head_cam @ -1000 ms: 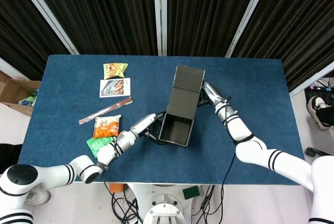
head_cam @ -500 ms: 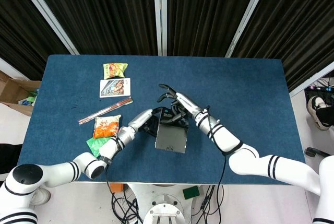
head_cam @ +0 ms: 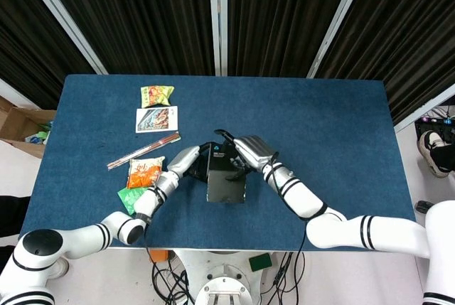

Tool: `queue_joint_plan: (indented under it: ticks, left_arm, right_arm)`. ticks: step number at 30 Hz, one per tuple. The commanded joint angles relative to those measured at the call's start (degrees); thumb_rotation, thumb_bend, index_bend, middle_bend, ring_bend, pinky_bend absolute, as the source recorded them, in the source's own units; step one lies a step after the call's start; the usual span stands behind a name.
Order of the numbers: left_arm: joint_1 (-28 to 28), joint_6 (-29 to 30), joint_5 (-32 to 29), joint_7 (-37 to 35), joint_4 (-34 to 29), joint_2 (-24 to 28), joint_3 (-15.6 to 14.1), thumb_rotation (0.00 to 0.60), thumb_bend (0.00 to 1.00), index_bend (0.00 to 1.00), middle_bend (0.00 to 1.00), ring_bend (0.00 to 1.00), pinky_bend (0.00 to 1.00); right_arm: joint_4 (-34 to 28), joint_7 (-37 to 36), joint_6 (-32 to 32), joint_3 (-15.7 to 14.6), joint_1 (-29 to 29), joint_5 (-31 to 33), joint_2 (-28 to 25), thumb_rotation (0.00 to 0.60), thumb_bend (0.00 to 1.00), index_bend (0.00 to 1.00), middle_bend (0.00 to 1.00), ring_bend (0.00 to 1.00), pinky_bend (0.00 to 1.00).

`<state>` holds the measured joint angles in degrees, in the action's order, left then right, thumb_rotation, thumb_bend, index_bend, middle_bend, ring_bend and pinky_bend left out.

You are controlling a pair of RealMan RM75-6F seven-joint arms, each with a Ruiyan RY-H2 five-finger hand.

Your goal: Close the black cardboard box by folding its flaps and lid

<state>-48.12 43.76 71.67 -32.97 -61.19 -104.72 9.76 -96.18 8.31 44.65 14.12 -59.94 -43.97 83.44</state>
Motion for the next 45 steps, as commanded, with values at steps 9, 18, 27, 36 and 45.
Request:
queue_joint_plan:
  ticks: [9, 18, 27, 36, 45]
  left_arm:
    - [2.8, 4.5, 0.0, 14.2, -4.7, 2.8, -1.3, 0.458, 0.0, 0.04, 0.11, 0.69, 0.99]
    - [4.2, 4.3, -1.0, 23.0, -11.0, 6.8, -2.9, 0.337, 0.0, 0.04, 0.08, 0.68, 0.98]
    - [4.7, 5.2, -0.8, 35.8, -16.6, 13.2, -5.3, 0.337, 0.0, 0.04, 0.07, 0.65, 0.94]
    - [6.0, 10.2, 0.8, 42.4, -21.1, 17.4, -5.0, 0.339, 0.0, 0.04, 0.07, 0.65, 0.93]
    - [7.4, 12.9, 3.0, 39.1, -21.9, 19.2, -4.2, 0.338, 0.0, 0.04, 0.07, 0.64, 0.93]
  right_arm:
    - [-1.2, 7.9, 5.9, -2.1, -2.6, 4.8, 2.3, 0.6, 0.0, 0.15, 0.36, 0.77, 1.0]
    - [0.1, 8.3, 8.3, -3.0, -0.7, -1.0, 3.4, 0.6, 0.0, 0.19, 0.35, 0.77, 1.0]
    - [4.3, 8.8, 9.7, -5.3, 1.2, -9.0, 7.0, 0.6, 0.0, 0.22, 0.36, 0.77, 1.0]
    - [17.4, 7.5, 16.1, -9.6, 3.8, -26.2, 13.8, 0.6, 0.0, 0.38, 0.4, 0.8, 1.0]
    - [35.2, -1.9, 20.4, -13.3, 5.3, -40.0, 21.6, 0.6, 0.02, 0.56, 0.48, 0.84, 1.0]
